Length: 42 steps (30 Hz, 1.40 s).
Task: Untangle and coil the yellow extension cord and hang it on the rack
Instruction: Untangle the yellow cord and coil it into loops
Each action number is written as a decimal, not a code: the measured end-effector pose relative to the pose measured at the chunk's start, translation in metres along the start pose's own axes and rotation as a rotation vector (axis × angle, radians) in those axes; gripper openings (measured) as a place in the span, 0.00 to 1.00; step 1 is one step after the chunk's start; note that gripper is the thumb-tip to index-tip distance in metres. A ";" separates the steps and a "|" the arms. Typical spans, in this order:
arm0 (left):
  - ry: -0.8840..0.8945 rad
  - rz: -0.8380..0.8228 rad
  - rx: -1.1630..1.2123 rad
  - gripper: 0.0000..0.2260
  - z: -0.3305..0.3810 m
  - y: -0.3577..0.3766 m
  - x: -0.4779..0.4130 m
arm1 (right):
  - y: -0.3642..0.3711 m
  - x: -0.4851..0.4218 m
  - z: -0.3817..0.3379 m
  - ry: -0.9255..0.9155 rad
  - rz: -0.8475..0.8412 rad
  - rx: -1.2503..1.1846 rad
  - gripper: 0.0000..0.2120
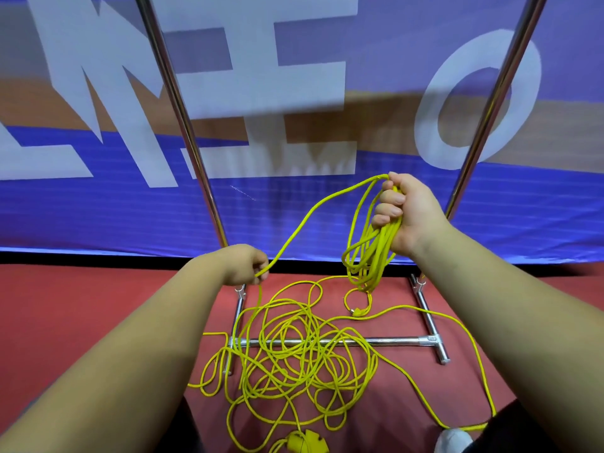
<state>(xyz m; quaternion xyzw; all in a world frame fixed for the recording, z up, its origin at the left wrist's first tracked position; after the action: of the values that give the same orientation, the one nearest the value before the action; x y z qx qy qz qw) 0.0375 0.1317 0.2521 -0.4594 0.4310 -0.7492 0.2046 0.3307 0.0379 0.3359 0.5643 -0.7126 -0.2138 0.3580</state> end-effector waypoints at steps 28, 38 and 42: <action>0.377 -0.054 1.045 0.18 0.103 -0.025 0.047 | -0.001 -0.003 0.089 0.301 -0.012 0.736 0.08; 0.304 -0.127 0.785 0.13 0.105 -0.008 0.052 | 0.008 -0.016 0.093 0.295 -0.062 0.550 0.05; 0.321 -0.290 0.691 0.17 0.102 0.011 0.053 | 0.020 -0.012 0.092 0.300 -0.157 0.530 0.05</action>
<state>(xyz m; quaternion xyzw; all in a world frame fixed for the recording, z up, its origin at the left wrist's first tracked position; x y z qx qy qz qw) 0.0985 0.0418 0.2910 -0.2965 0.1109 -0.9333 0.1693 0.2501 0.0456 0.2872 0.7163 -0.6372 0.0379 0.2819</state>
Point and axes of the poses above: each hand's wrist, its own x-axis away from the middle knuckle, its own y-axis out of the palm, z = x × y, the point moved 7 cm from there along -x, towards the middle knuckle, and after that the axes turned 6 degrees about -z, right-handed, at the moved point
